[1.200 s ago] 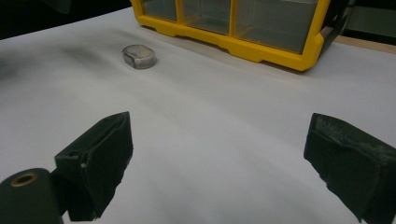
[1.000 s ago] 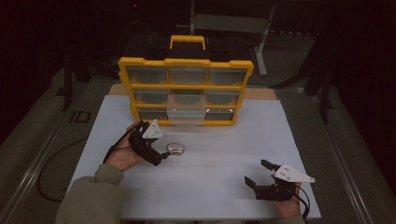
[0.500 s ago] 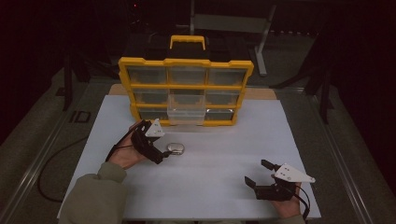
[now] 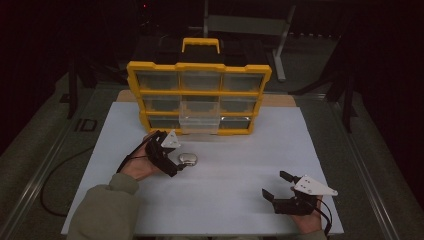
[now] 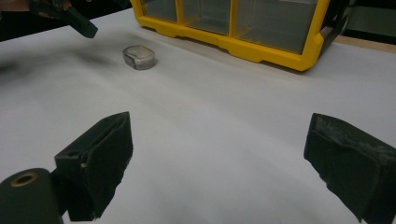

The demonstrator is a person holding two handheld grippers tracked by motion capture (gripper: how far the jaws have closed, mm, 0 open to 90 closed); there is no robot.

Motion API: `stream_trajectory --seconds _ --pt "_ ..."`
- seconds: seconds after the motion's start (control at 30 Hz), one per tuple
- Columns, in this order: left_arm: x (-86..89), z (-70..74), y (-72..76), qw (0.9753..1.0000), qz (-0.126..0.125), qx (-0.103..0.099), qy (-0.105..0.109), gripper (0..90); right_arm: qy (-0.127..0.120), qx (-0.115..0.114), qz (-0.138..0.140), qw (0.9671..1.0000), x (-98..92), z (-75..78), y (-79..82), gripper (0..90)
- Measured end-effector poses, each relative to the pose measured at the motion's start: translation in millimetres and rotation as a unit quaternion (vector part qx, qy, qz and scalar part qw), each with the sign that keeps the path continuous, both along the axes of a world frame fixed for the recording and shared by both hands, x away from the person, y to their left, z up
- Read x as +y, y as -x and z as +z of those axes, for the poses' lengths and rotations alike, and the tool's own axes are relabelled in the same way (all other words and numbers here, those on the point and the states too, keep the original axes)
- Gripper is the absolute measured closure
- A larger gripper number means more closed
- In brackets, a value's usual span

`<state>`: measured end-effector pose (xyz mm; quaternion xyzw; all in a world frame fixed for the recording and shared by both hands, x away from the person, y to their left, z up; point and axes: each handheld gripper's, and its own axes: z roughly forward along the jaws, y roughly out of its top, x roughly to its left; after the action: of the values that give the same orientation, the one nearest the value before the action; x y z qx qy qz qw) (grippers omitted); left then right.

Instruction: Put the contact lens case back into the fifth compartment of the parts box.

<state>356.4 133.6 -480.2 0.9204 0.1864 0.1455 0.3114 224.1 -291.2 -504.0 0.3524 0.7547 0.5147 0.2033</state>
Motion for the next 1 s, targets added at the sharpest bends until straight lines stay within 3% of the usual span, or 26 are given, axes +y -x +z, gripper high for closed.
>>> stream_trajectory --seconds 0.63,1.0 --pt "-9.5 -20.9 -10.6 0.9995 -0.012 0.021 -0.020 0.1 0.000 0.000 0.001 1.0000 0.1 -0.3 -0.3 8.0" --pt "-20.8 -32.7 -15.1 0.9971 -0.033 0.061 -0.030 6.4 0.000 0.002 0.002 1.0000 0.3 -0.6 -0.7 8.0"
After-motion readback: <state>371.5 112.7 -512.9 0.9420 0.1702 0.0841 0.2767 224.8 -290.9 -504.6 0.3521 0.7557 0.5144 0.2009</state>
